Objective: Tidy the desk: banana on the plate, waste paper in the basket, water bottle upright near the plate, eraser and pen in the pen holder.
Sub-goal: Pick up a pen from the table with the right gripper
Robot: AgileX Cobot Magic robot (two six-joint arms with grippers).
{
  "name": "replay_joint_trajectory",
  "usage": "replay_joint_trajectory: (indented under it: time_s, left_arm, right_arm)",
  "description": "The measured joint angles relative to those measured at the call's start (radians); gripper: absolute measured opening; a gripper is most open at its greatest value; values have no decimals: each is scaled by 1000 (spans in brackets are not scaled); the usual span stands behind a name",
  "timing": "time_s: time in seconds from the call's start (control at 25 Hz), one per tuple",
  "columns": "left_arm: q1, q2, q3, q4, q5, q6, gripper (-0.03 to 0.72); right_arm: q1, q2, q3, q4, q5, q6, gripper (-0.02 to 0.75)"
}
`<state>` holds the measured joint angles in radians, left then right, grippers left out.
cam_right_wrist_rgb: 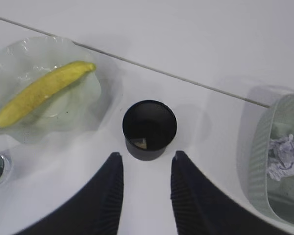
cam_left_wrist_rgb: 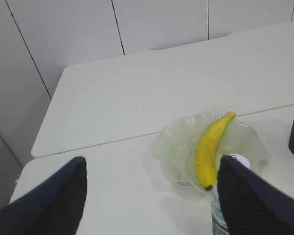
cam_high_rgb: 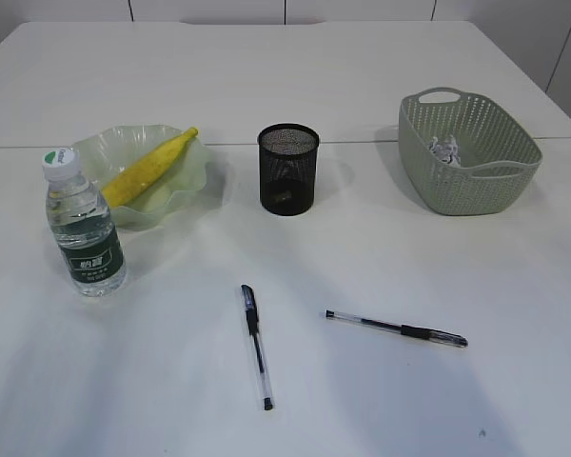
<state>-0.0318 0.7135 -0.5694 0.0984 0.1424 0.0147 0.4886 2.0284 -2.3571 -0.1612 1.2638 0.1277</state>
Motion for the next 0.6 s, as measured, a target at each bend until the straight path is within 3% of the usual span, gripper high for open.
replay_joint_trajectory:
  time_s: [0.2, 0.6]
  left_arm:
    - [0, 0, 0, -3, 4, 0, 591]
    - [0, 0, -2, -41, 34, 0, 591]
  right_arm:
    - [0, -72, 138, -9, 0, 0, 249]
    - [0, -86, 264, 61, 0, 17, 249]
